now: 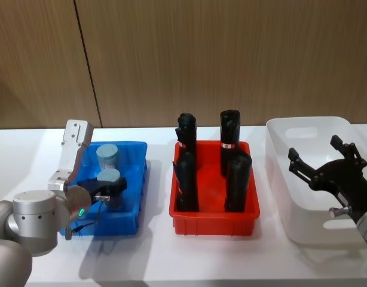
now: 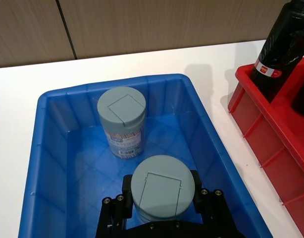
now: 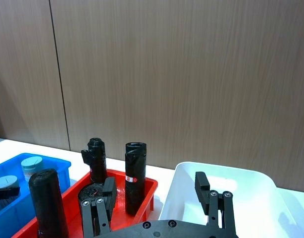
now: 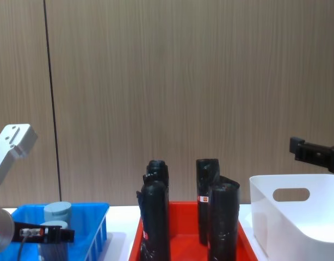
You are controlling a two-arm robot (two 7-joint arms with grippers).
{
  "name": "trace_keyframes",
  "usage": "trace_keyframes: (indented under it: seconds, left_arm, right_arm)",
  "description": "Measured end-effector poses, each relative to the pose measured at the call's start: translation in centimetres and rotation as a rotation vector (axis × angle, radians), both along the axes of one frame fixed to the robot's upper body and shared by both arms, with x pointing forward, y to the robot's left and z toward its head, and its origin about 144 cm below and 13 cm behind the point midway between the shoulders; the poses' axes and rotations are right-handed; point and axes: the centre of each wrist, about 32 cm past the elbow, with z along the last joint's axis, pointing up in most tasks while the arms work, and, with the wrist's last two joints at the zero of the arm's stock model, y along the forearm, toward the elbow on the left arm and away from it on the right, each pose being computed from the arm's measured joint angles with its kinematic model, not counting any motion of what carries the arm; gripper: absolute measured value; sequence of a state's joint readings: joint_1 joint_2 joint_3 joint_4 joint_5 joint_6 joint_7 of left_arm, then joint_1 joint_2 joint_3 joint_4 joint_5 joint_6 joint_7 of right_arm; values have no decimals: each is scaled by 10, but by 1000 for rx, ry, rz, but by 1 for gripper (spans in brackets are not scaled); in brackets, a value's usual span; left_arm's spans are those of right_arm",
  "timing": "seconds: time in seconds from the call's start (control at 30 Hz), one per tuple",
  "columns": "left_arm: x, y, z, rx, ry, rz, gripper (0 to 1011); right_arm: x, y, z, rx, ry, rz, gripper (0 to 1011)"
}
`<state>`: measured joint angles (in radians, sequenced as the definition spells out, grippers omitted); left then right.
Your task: Pick the cotton swabs from the blue box and place them into the white box.
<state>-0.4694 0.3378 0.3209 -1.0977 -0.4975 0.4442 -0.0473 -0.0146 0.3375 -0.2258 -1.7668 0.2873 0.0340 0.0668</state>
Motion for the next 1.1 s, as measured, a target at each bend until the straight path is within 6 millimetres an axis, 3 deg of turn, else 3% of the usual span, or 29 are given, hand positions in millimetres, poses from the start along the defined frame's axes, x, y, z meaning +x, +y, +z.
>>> trace_keyframes:
  seconds: [0.53, 1.1]
  left_arm:
    - [-7, -4, 6, 51, -59, -5, 671]
    - [-28, -6, 35, 103, -230, -103, 671]
  right_arm:
    - [0, 0, 0, 0, 0, 0, 1002]
    - [0, 0, 0, 0, 0, 0, 1002]
